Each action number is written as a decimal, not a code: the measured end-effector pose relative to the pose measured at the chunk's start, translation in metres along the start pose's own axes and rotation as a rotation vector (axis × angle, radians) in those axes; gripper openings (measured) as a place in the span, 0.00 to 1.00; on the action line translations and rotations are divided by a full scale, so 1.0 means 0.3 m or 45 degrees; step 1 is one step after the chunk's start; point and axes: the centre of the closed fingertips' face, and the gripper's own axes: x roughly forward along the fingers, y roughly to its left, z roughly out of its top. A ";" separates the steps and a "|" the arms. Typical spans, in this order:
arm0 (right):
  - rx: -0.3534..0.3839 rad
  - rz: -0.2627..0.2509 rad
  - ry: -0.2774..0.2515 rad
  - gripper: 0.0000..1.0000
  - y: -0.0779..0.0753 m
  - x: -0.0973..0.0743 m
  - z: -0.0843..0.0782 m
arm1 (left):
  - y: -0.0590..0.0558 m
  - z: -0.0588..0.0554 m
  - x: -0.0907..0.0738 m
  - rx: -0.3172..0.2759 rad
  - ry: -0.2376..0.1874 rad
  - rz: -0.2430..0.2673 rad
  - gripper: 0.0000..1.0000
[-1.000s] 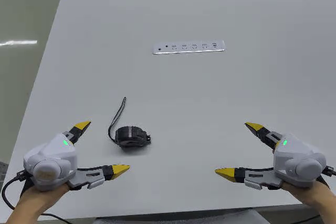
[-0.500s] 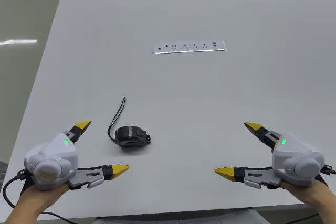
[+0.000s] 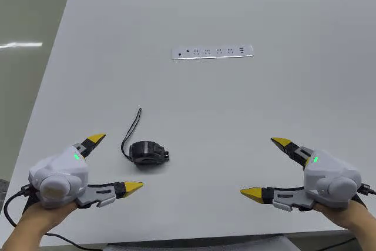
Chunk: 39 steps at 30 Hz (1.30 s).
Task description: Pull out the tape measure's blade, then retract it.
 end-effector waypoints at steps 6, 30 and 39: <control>-0.019 0.017 0.008 0.88 -0.003 0.011 -0.001 | 0.002 -0.005 0.016 0.018 0.003 -0.016 0.84; -0.130 0.130 0.042 0.73 0.005 0.087 -0.008 | 0.015 -0.053 0.103 0.138 0.094 -0.128 0.66; -0.169 0.171 0.058 0.68 0.000 0.130 -0.020 | 0.016 -0.073 0.145 0.178 0.135 -0.167 0.61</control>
